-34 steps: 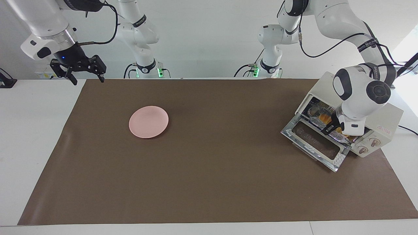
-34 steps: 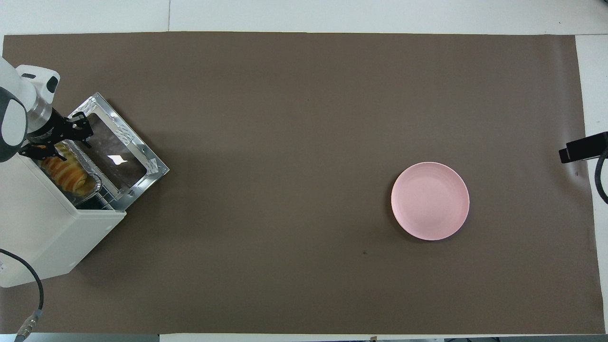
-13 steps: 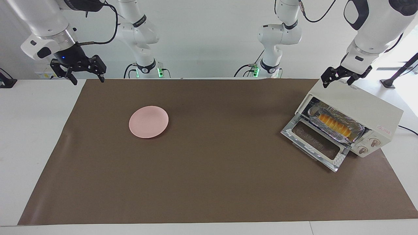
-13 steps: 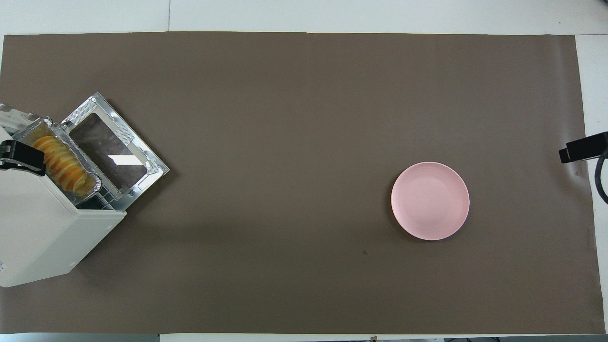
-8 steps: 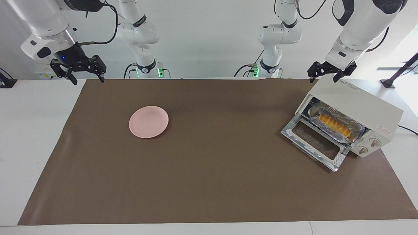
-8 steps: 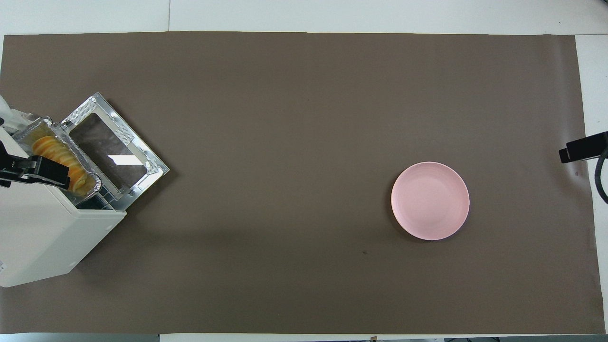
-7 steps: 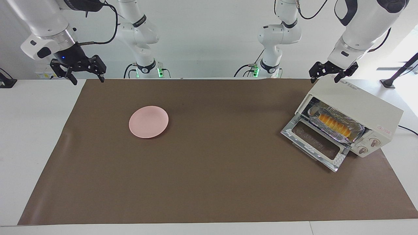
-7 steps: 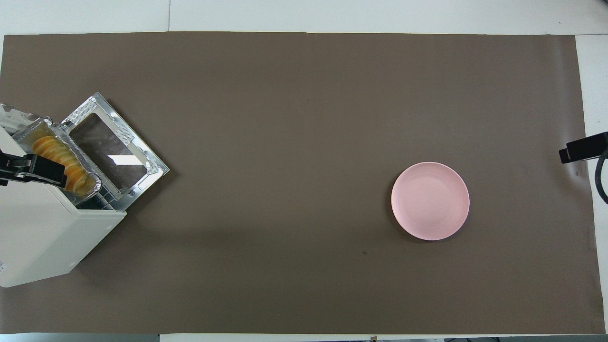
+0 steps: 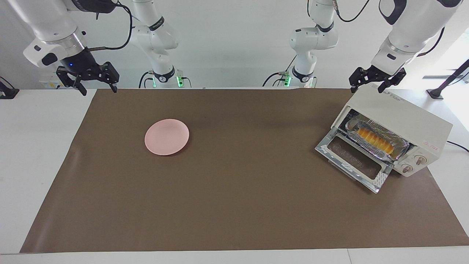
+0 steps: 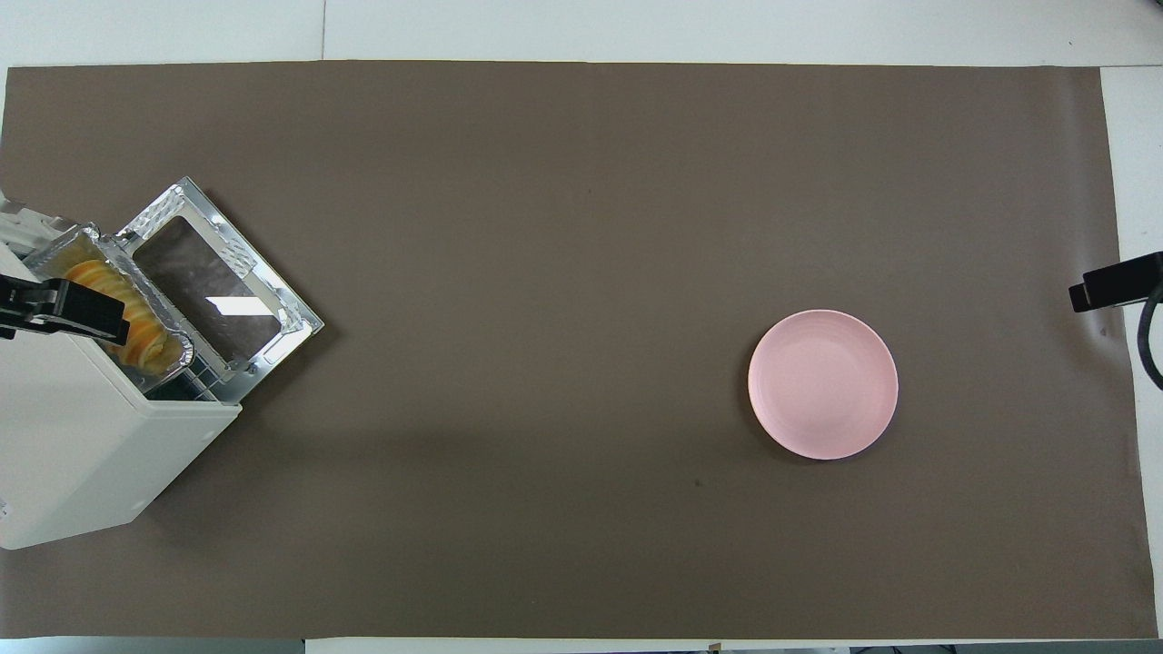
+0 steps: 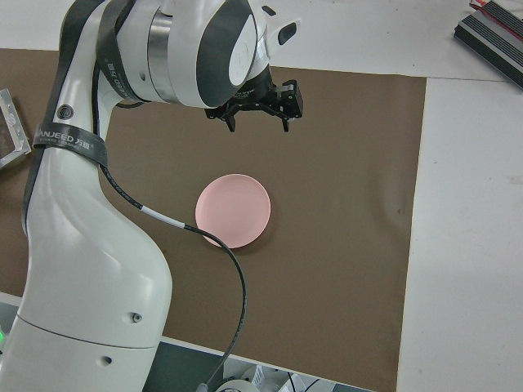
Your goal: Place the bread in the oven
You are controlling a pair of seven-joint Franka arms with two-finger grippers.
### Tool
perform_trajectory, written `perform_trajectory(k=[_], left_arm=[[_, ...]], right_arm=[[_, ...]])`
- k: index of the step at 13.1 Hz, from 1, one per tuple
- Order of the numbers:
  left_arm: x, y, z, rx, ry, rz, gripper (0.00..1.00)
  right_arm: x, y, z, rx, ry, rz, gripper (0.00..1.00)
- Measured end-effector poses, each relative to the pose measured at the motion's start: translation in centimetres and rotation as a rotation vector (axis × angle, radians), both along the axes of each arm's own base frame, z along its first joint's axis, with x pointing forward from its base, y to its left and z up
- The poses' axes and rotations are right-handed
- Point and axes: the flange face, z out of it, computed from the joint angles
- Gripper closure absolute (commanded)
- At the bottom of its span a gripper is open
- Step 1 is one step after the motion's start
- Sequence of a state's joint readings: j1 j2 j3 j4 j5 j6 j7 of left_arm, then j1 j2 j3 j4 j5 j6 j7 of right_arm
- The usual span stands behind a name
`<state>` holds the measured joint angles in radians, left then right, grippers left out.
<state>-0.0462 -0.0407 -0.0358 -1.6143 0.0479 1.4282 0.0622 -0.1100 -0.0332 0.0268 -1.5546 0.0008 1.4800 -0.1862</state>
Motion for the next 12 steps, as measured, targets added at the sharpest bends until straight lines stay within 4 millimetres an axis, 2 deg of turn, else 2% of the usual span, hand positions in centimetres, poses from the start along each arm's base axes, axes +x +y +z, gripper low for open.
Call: perform_trajectory(k=[2,6,12], left_arm=[[-0.2,-0.4,-1.6,0.0,0.01,-0.009,0.0],[-0.6,-0.6,-0.7,-0.002,-0.014,-0.014,0.0],[0.1,-0.8,-0.3,-0.008,-0.076,-0.019,0.0]], right_arm=[[0.0,0.0,0.0,0.0,0.0,0.0,0.0],[0.0,0.0,0.0,0.0,0.0,0.0,0.0],[0.0,0.0,0.0,0.0,0.0,0.0,0.0]])
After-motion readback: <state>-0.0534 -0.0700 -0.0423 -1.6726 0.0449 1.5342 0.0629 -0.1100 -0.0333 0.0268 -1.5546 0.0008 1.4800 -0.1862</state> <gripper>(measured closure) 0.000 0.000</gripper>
